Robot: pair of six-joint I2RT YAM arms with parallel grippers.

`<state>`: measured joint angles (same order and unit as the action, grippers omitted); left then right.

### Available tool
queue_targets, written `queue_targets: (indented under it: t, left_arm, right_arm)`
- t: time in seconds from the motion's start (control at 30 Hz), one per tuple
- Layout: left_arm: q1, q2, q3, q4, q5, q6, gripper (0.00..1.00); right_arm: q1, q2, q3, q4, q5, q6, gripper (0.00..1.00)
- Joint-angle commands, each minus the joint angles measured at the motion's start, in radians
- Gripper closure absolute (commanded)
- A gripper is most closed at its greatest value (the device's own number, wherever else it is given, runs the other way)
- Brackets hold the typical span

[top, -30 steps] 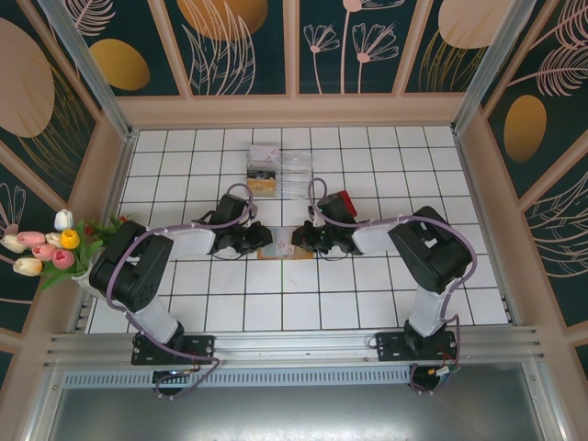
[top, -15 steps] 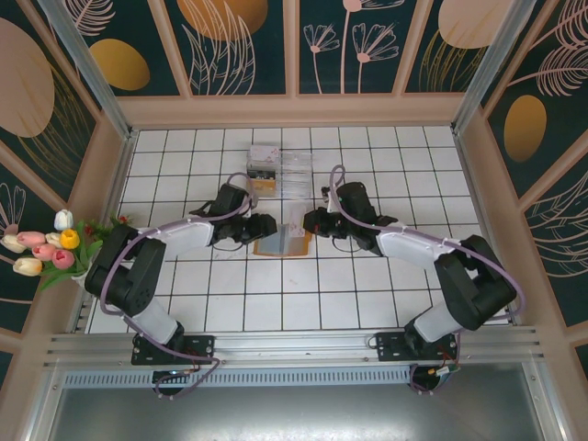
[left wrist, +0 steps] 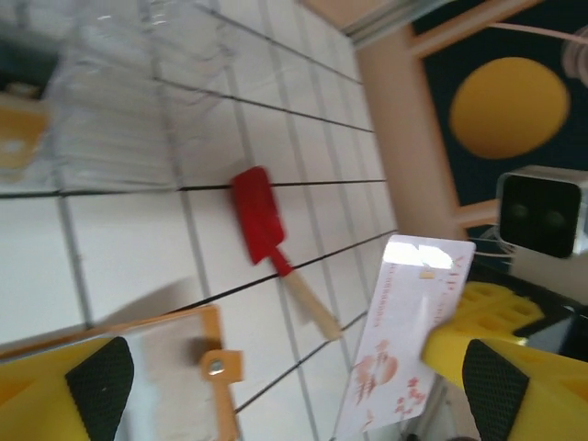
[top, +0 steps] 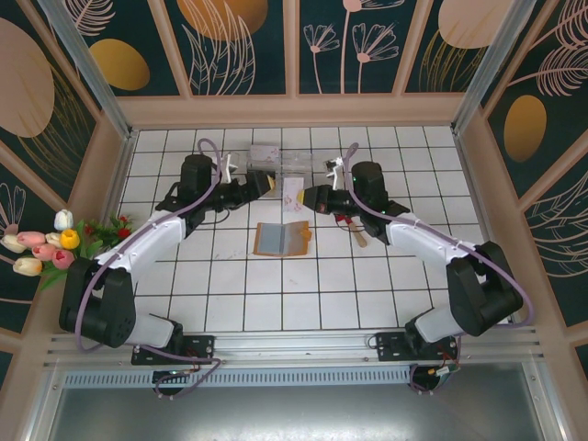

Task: Take the credit cards out of the card holder

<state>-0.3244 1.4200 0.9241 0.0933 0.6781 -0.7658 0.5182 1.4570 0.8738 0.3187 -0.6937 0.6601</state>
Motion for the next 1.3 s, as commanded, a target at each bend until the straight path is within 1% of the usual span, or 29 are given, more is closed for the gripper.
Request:
queue_targets:
  t: [0.0, 0.03, 0.07, 0.1, 0.2, 0.27, 0.33, 0.5, 0.53, 0.6, 0.7, 0.83, 0.9, 1.0, 1.13, 1.27]
  left_arm:
    - [0.002, 0.011, 0.020, 0.181, 0.172, -0.073, 0.11]
    - [0.002, 0.016, 0.015, 0.220, 0.206, -0.082, 0.14]
    - [0.002, 0.016, 0.011, 0.241, 0.216, -0.084, 0.16]
    - [0.001, 0.014, 0.010, 0.252, 0.210, -0.086, 0.19]
    - [0.002, 0.024, 0.015, 0.307, 0.220, -0.112, 0.30]
    - [0.002, 0.034, 0.007, 0.375, 0.244, -0.165, 0.42]
    - [0.002, 0.044, 0.003, 0.422, 0.259, -0.204, 0.52]
    - [0.002, 0.059, -0.005, 0.491, 0.277, -0.261, 0.75]
    - [0.002, 0.061, -0.008, 0.513, 0.280, -0.280, 0.82]
    - [0.002, 0.066, -0.017, 0.550, 0.277, -0.319, 1.00]
    - [0.003, 0.068, -0.031, 0.588, 0.254, -0.349, 1.00]
    - [0.002, 0.050, -0.047, 0.623, 0.206, -0.381, 1.00]
    - [0.002, 0.035, -0.057, 0.635, 0.173, -0.401, 1.00]
    - [0.002, 0.018, -0.073, 0.660, 0.128, -0.431, 1.00]
    - [0.001, 0.003, -0.095, 0.689, 0.098, -0.459, 1.00]
    - [0.002, -0.004, -0.111, 0.705, 0.081, -0.478, 1.00]
  right_arm:
    - [-0.004, 0.030, 0.053, 0.155, -0.123, 0.064, 0.95]
    - [-0.006, 0.039, 0.059, 0.186, -0.138, 0.087, 0.95]
    - [-0.006, 0.053, 0.067, 0.220, -0.159, 0.112, 0.95]
    - [-0.006, 0.066, 0.073, 0.246, -0.175, 0.134, 0.96]
    - [-0.005, 0.103, 0.083, 0.328, -0.209, 0.196, 0.95]
    - [-0.006, 0.119, 0.092, 0.360, -0.221, 0.218, 0.96]
    - [-0.006, 0.131, 0.097, 0.372, -0.227, 0.231, 0.95]
    - [-0.005, 0.153, 0.103, 0.409, -0.238, 0.262, 0.94]
    - [-0.005, 0.155, 0.102, 0.422, -0.238, 0.273, 0.94]
    - [-0.006, 0.162, 0.101, 0.445, -0.236, 0.296, 0.92]
    - [-0.003, 0.163, 0.091, 0.479, -0.214, 0.345, 0.86]
    - [0.013, 0.143, 0.061, 0.517, -0.156, 0.409, 0.71]
    - [0.023, 0.126, 0.040, 0.544, -0.118, 0.433, 0.68]
    - [0.049, 0.108, 0.009, 0.608, -0.066, 0.481, 0.69]
    - [0.065, 0.096, -0.023, 0.704, -0.006, 0.543, 0.77]
    - [0.078, 0.089, -0.035, 0.737, 0.025, 0.551, 0.81]
